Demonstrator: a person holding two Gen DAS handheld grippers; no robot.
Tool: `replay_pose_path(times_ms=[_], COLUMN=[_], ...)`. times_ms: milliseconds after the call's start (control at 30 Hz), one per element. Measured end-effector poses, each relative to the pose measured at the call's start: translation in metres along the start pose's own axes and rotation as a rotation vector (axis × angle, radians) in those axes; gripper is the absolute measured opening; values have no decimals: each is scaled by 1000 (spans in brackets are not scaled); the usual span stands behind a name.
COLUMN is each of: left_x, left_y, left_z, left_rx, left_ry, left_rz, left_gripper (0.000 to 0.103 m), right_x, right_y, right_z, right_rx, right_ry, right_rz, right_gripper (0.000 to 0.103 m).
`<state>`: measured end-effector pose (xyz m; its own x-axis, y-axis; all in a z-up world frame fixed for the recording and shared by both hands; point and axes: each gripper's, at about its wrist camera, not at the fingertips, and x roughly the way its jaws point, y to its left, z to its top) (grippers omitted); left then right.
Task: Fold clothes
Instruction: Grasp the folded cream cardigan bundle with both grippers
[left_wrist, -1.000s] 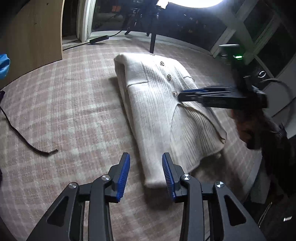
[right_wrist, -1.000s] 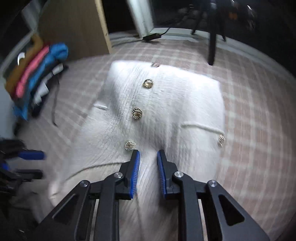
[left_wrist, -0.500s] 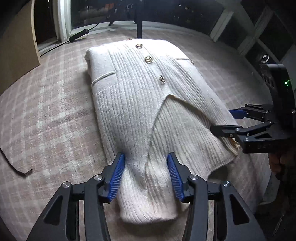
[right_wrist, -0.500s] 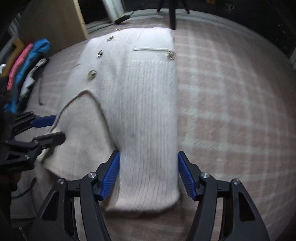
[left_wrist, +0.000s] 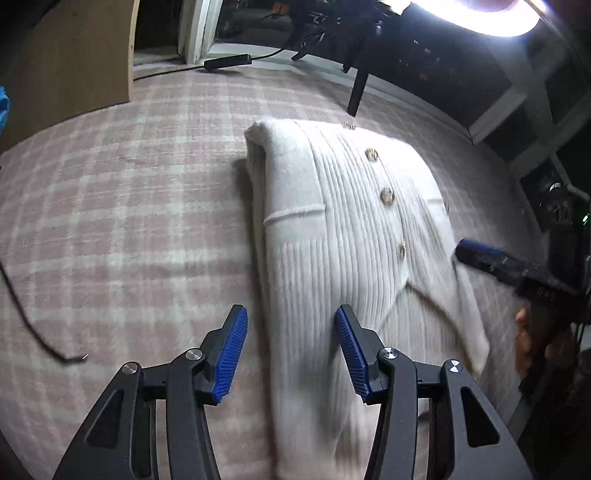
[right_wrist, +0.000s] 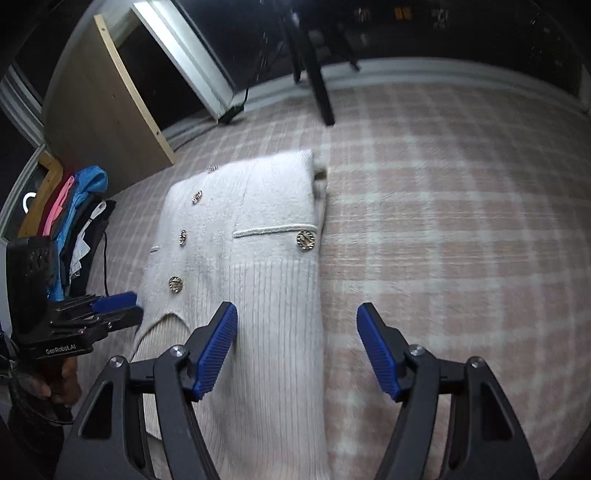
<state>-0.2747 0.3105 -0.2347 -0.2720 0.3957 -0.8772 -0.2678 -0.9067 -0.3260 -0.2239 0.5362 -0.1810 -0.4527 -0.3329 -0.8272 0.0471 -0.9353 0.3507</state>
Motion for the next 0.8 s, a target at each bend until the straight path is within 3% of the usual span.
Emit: replay_pose_path(times_ms=[200,367,533,733,800], left_x=[17,19,28,36,40], left_y=[-5,-5,-10,-24,-30], left_z=[18,15,18,20,20], left_rx=[-15,-29,-23,26,37], left_ry=[21,55,80,100,95], left_rz=[4,-27,-54,-85,-100], left_gripper=[51,51,51,44,43], right_x=[23,28,29,37,39], right_y=[4,-4,15,31,35], right_z=[0,-3,-11,-14,-13], right_rx=[-26,21,-126,-219,-239], right_ry=[66,135,126,101,91], right_rz=[41,139,126,170,175], right_gripper=[67,69,76,76,68])
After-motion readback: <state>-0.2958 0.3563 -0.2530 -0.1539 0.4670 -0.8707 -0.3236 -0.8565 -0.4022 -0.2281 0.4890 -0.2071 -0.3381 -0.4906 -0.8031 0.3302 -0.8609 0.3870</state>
